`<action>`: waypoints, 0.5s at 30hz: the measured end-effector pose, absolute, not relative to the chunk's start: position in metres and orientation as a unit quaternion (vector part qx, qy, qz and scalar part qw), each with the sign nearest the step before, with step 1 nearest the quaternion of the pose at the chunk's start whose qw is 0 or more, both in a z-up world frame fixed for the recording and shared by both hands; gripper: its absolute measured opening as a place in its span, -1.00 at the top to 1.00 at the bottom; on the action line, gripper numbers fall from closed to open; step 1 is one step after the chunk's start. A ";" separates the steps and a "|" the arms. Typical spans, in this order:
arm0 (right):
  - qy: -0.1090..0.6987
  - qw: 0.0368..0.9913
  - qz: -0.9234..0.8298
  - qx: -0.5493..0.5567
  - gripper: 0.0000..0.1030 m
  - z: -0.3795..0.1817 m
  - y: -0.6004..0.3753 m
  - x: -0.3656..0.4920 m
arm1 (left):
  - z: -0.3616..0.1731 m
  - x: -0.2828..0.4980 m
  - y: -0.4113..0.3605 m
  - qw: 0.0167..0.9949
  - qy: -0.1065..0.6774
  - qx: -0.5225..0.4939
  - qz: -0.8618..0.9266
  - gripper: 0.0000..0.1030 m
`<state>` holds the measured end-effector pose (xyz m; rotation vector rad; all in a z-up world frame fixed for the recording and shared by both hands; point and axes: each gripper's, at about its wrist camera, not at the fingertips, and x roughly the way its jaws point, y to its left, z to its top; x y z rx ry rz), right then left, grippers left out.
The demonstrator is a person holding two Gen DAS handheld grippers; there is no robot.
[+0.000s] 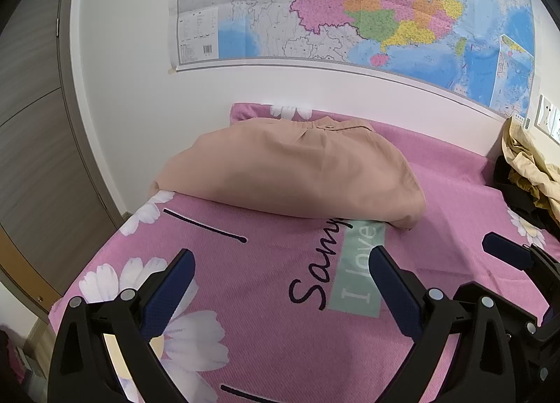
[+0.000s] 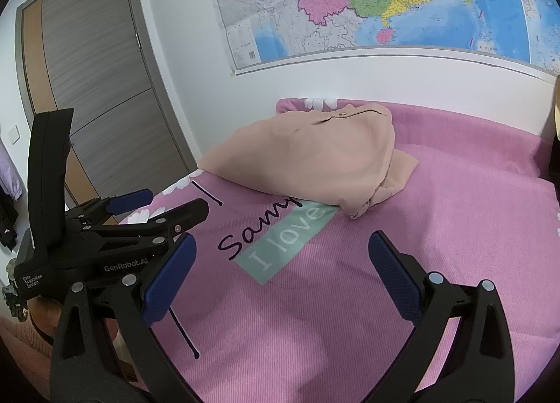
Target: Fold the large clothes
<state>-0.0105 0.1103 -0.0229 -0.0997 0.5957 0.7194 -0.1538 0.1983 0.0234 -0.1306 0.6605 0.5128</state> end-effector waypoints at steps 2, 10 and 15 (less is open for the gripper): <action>0.287 0.892 0.346 -0.049 -0.89 -0.023 0.110 -0.010 | 0.023 -0.154 0.198 0.912 0.321 -0.063 0.249 -0.86; 0.288 0.891 0.347 -0.049 -0.89 -0.022 0.111 -0.010 | 0.023 -0.154 0.198 0.912 0.321 -0.063 0.249 -0.86; 0.289 0.891 0.346 -0.048 -0.89 -0.022 0.111 -0.009 | 0.023 -0.154 0.199 0.911 0.321 -0.062 0.251 -0.86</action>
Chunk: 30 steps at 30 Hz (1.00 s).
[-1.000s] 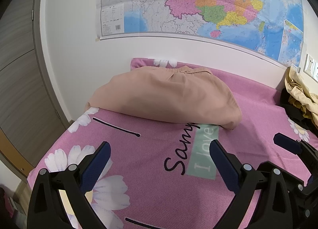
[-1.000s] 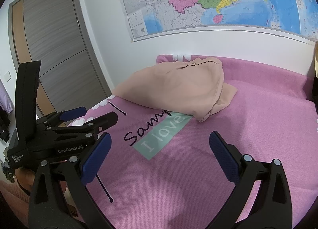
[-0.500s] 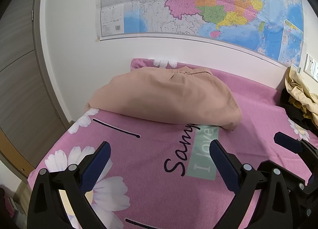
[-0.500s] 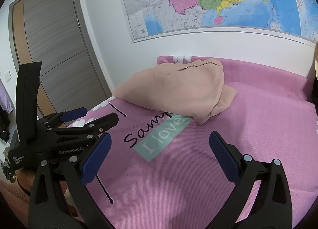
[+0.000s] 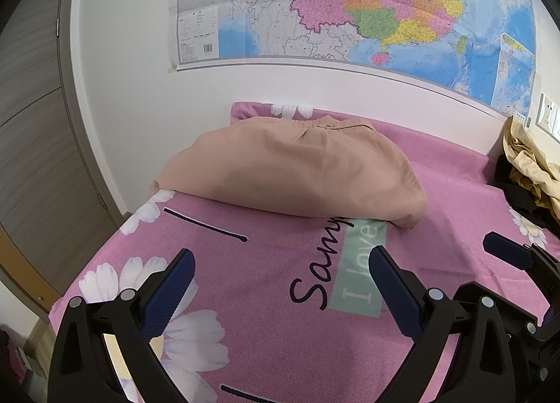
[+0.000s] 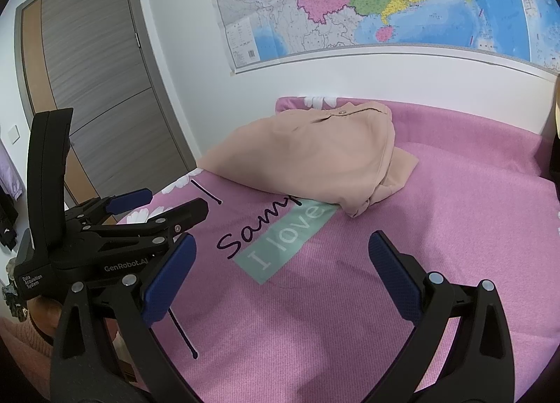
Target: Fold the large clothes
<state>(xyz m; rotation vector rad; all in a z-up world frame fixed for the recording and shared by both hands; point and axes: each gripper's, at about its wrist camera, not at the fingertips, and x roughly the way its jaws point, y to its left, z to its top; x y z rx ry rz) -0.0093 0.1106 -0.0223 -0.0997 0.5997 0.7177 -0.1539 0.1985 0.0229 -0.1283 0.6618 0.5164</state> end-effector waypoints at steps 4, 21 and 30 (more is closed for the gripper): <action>0.289 0.891 0.346 -0.049 -0.89 -0.022 0.110 -0.010 | 0.023 -0.154 0.199 0.911 0.321 -0.062 0.251 -0.86; 0.286 0.892 0.348 -0.046 -0.89 -0.023 0.111 -0.010 | 0.022 -0.156 0.198 0.915 0.312 -0.054 0.251 -0.86; 0.282 0.899 0.333 -0.038 -0.89 -0.019 0.097 -0.011 | 0.019 -0.147 0.193 0.914 0.327 -0.075 0.228 -0.86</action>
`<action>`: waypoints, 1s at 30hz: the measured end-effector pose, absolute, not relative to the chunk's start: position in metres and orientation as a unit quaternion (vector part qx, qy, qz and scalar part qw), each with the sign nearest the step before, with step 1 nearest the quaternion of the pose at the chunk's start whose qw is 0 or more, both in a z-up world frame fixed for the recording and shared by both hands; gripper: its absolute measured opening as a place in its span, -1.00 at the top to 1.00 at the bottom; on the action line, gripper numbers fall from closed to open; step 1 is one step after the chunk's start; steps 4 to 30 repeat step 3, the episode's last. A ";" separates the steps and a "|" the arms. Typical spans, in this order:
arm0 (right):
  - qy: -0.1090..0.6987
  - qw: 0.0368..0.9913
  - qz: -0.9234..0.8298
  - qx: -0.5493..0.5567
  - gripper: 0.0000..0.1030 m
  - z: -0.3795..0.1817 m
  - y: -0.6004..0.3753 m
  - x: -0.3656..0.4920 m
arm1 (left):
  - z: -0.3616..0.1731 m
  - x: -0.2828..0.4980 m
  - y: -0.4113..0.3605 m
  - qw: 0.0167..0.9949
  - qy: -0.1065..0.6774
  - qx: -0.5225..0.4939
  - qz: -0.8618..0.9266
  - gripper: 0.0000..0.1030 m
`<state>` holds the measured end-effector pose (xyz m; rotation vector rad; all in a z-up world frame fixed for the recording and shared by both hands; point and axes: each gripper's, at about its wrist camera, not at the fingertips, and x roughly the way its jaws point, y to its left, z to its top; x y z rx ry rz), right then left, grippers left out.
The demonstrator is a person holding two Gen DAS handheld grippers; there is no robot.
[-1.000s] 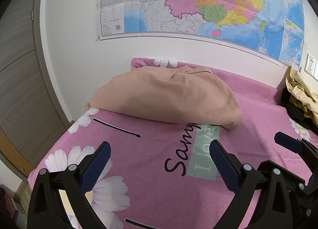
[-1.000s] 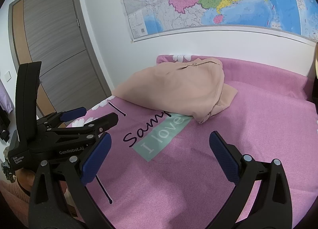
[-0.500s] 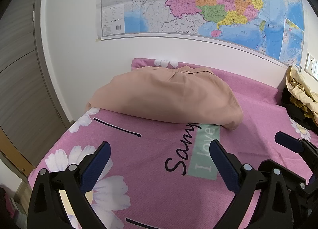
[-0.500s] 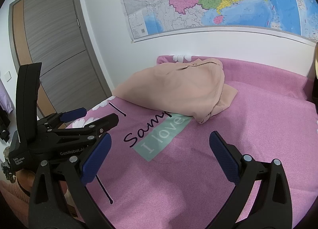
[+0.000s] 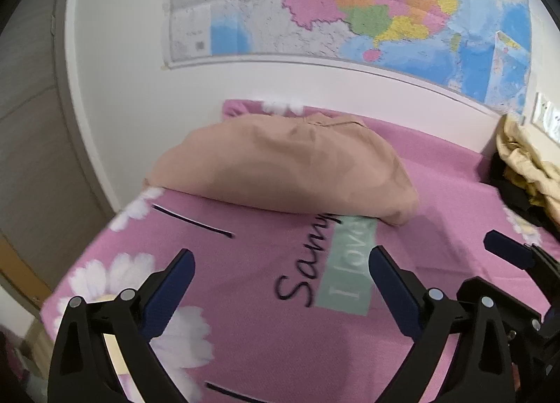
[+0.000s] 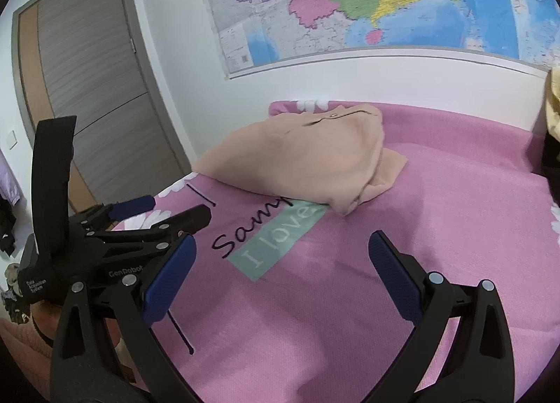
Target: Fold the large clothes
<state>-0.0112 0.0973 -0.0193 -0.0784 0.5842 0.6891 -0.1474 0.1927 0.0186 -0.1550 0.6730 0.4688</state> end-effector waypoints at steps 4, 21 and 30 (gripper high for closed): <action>0.275 0.908 0.315 -0.030 -0.89 -0.015 0.083 -0.013 | 0.016 -0.141 0.183 0.917 0.331 -0.078 0.208 -0.86; 0.275 0.908 0.315 -0.030 -0.89 -0.015 0.083 -0.013 | 0.016 -0.141 0.183 0.917 0.331 -0.078 0.208 -0.86; 0.275 0.908 0.315 -0.030 -0.89 -0.015 0.083 -0.013 | 0.016 -0.141 0.183 0.917 0.331 -0.078 0.208 -0.86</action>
